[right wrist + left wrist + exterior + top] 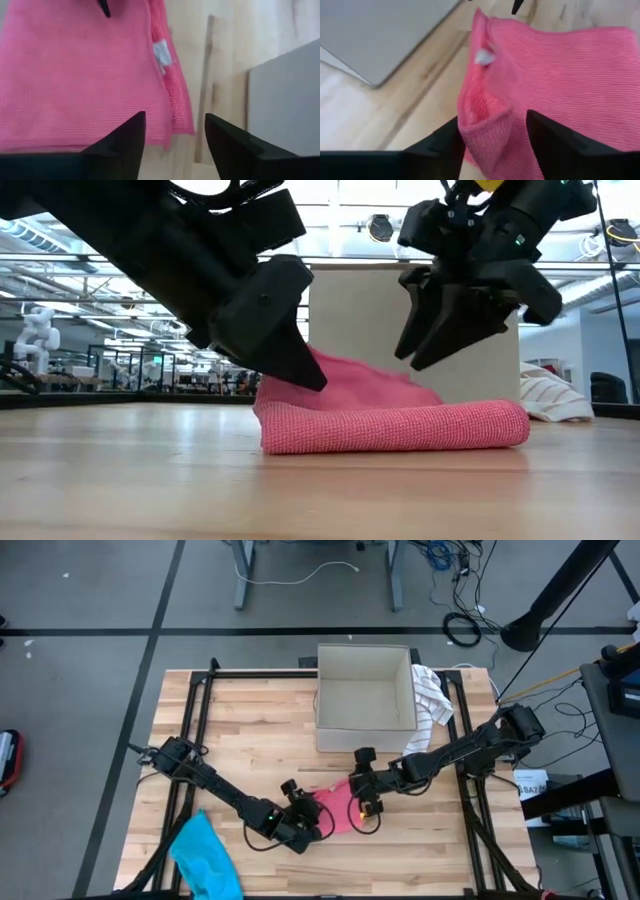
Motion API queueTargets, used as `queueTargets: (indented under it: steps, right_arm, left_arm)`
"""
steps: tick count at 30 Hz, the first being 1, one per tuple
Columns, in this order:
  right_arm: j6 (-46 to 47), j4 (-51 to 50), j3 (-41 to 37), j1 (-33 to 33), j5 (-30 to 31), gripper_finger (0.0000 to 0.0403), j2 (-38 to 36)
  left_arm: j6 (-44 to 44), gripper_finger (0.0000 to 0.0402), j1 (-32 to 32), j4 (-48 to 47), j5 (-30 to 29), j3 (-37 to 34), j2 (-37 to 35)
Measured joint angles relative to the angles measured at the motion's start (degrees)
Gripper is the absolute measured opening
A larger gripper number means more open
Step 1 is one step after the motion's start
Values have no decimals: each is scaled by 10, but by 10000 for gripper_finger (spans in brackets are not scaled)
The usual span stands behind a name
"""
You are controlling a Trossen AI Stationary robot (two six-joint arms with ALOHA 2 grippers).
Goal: Fold towel
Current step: Fold the pink microfiber towel
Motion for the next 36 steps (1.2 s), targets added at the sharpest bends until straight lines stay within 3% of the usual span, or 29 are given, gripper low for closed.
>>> queueTargets:
  steps: [9,13,21,30,36]
  right_arm:
    - [10,-24,0,11,24,195,-29]
    - [30,-10,0,25,-33,195,-29]
    - [63,28,0,64,-81,194,-18]
    - [66,96,0,75,-108,194,77]
    - [55,172,0,67,-110,194,135]
  left_arm:
    - [17,243,0,-18,-69,0,0]
    - [18,244,0,-39,-81,0,0]
    - [75,243,5,-32,6,0,0]
    - [208,242,-29,-4,12,1,-12]
    - [254,242,-45,-19,12,1,-69]
